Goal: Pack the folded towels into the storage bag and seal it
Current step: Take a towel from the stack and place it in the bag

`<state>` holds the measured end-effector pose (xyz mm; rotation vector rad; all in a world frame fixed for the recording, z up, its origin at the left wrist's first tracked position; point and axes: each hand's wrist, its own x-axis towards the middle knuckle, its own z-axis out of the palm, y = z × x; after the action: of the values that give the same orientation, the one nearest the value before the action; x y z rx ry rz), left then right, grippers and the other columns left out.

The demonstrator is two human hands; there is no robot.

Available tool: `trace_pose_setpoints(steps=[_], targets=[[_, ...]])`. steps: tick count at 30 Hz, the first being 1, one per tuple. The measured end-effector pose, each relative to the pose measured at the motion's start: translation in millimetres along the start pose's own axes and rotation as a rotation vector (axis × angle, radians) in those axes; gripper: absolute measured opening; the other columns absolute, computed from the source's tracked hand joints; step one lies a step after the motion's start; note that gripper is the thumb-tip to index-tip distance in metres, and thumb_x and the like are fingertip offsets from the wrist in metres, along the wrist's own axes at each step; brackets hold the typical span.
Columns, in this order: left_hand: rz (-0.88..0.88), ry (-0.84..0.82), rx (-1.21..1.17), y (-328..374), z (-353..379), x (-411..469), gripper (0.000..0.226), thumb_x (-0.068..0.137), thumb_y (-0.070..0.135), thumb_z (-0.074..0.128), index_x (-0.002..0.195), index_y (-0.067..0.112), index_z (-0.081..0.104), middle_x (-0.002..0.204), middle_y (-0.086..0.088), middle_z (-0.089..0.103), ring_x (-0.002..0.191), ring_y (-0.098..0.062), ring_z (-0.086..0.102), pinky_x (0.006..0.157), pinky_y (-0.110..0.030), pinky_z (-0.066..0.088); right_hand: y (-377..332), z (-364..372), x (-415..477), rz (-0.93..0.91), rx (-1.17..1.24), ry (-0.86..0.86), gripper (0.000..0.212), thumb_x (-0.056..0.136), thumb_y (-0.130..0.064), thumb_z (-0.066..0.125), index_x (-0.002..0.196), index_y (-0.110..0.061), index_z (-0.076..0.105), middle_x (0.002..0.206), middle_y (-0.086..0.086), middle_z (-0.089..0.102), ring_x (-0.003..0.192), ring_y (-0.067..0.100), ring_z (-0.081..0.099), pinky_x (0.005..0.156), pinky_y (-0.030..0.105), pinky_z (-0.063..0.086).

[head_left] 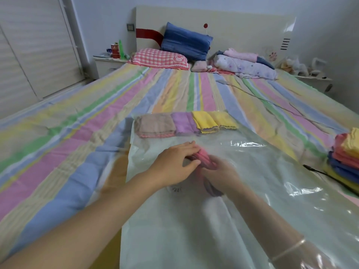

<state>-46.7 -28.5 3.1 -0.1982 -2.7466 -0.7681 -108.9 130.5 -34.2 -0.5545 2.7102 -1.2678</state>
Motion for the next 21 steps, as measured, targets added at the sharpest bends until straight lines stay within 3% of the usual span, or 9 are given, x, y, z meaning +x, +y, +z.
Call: trace_pose_setpoints(steps=[3, 6, 9, 11, 13, 15, 17, 19, 21], targets=[[0.091, 0.085, 0.085, -8.0, 7.6, 6.7, 0.036, 0.086, 0.039, 0.059, 0.120, 0.029, 0.068, 0.130, 0.012, 0.062, 0.124, -0.005, 0.055, 0.100, -0.030, 0.047, -9.5, 12.8, 23.6, -0.129, -0.182, -0.006, 0.035, 0.079, -0.019, 0.060, 0.112, -0.028, 0.066, 0.097, 0.003, 0.073, 0.093, 0.023, 0.067, 0.066, 0.023, 0.044], [0.155, 0.214, 0.161, -14.4, 11.7, 7.8, 0.034, 0.081, 0.038, 0.055, 0.109, 0.030, 0.074, 0.114, 0.015, 0.070, 0.108, -0.007, 0.065, 0.080, -0.028, 0.058, -12.7, 25.7, 41.7, -0.235, -0.305, 0.051, 0.031, 0.071, -0.020, 0.056, 0.099, -0.024, 0.068, 0.096, 0.004, 0.072, 0.093, 0.026, 0.068, 0.073, 0.025, 0.051], [0.050, 0.266, 0.224, -20.5, 8.9, 15.9, 0.048, 0.084, 0.039, 0.063, 0.130, 0.027, 0.058, 0.134, 0.011, 0.057, 0.124, -0.012, 0.050, 0.095, -0.029, 0.048, -13.6, 30.9, 59.5, -0.461, -0.160, 0.115, 0.026, 0.074, -0.025, 0.062, 0.099, -0.030, 0.065, 0.083, -0.010, 0.069, 0.080, 0.009, 0.066, 0.071, 0.012, 0.042], [-0.135, 0.308, 0.252, -23.5, 1.8, 25.6, 0.055, 0.084, 0.048, 0.062, 0.131, 0.021, 0.050, 0.133, 0.004, 0.052, 0.123, -0.018, 0.046, 0.096, -0.031, 0.041, -15.5, 30.4, 64.6, -0.489, -0.101, 0.102, 0.030, 0.076, -0.024, 0.060, 0.103, -0.036, 0.064, 0.080, -0.019, 0.065, 0.075, -0.006, 0.061, 0.066, 0.011, 0.043], [-0.340, 0.237, 0.272, -29.4, -5.9, 38.3, 0.051, 0.085, 0.055, 0.058, 0.122, 0.020, 0.049, 0.122, 0.000, 0.055, 0.115, -0.022, 0.052, 0.089, -0.035, 0.043, -16.3, 32.4, 74.0, -0.480, -0.132, 0.113, 0.044, 0.072, -0.032, 0.050, 0.114, -0.041, 0.061, 0.098, -0.018, 0.065, 0.086, 0.000, 0.063, 0.068, 0.021, 0.051], [-0.413, 0.152, 0.259, -36.7, -10.3, 48.9, 0.037, 0.086, 0.053, 0.059, 0.104, 0.021, 0.055, 0.109, 0.000, 0.063, 0.104, -0.023, 0.060, 0.081, -0.037, 0.049, -10.0, 37.4, 82.4, -0.448, -0.213, 0.132, 0.053, 0.068, -0.037, 0.042, 0.119, -0.044, 0.057, 0.106, -0.016, 0.062, 0.093, 0.009, 0.062, 0.069, 0.028, 0.052], [-0.373, 0.154, 0.236, -40.8, -14.2, 55.6, 0.021, 0.087, 0.044, 0.062, 0.083, 0.025, 0.057, 0.094, 0.000, 0.069, 0.094, -0.023, 0.064, 0.076, -0.035, 0.051, -1.7, 41.4, 87.6, -0.431, -0.272, 0.164, 0.055, 0.067, -0.036, 0.041, 0.118, -0.045, 0.058, 0.112, -0.017, 0.060, 0.099, 0.014, 0.060, 0.075, 0.030, 0.052], [-0.298, 0.184, 0.210, -38.2, -20.6, 59.9, 0.023, 0.087, 0.038, 0.065, 0.069, 0.028, 0.055, 0.079, 0.003, 0.069, 0.083, -0.021, 0.065, 0.070, -0.033, 0.050, 1.9, 39.1, 88.1, -0.478, -0.248, 0.274, 0.045, 0.070, -0.030, 0.046, 0.110, -0.039, 0.063, 0.112, -0.015, 0.062, 0.100, 0.012, 0.059, 0.081, 0.028, 0.052], [-0.223, 0.215, 0.120, -33.2, -27.7, 63.8, 0.029, 0.084, 0.037, 0.068, 0.061, 0.029, 0.052, 0.067, 0.008, 0.064, 0.074, -0.017, 0.063, 0.068, -0.033, 0.051, -4.3, 35.5, 96.9, -0.425, -0.015, 0.301, 0.029, 0.079, -0.019, 0.054, 0.105, -0.028, 0.065, 0.101, -0.008, 0.062, 0.088, -0.001, 0.061, 0.080, 0.021, 0.052]])
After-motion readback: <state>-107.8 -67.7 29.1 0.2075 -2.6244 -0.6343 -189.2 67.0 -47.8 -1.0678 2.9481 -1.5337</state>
